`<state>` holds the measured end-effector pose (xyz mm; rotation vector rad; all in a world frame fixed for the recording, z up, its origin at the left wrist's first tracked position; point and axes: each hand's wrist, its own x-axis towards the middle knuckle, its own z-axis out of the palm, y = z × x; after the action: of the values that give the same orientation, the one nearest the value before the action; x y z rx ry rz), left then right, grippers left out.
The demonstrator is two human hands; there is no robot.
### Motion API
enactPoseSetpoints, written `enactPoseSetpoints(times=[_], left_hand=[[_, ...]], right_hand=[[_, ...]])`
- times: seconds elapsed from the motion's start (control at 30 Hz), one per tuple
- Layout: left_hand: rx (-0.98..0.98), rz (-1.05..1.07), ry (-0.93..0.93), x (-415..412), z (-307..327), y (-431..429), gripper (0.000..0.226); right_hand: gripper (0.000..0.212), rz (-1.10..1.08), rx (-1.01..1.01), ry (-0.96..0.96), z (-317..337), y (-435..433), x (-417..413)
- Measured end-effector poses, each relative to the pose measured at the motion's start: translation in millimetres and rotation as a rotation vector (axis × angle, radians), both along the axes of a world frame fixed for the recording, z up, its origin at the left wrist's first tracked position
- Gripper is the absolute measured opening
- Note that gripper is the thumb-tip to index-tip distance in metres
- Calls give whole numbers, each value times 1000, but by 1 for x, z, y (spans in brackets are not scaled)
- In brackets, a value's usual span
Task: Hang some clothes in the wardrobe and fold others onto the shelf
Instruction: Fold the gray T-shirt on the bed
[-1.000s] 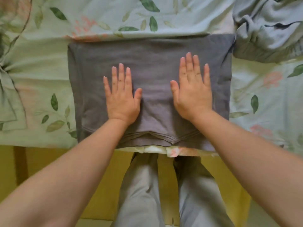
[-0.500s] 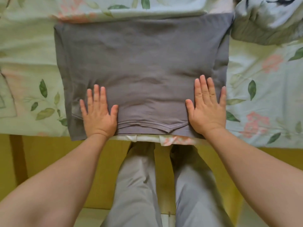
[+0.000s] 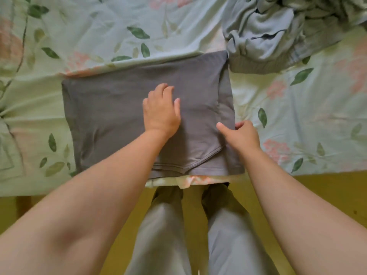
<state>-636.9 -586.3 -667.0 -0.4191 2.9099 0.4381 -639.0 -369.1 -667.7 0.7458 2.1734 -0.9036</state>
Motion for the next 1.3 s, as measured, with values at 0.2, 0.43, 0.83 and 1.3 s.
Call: enactPoseSetpoints(times=[0.2,0.43,0.83,1.3], left_hand=[[183,-136,-153,-147,14,69,41],[136,-134,-424,-202,19,94,33],[302,104,-442,-210,56,107,15],[579,15,-260,-237,131,203,17]], right_hand=[[46,63,-143,-119,-6,19,3],[43,124,-340,-155,-17,29,17],[30,286,-390,-70,22,56,5],[17,442,192,42,132,145,-26]])
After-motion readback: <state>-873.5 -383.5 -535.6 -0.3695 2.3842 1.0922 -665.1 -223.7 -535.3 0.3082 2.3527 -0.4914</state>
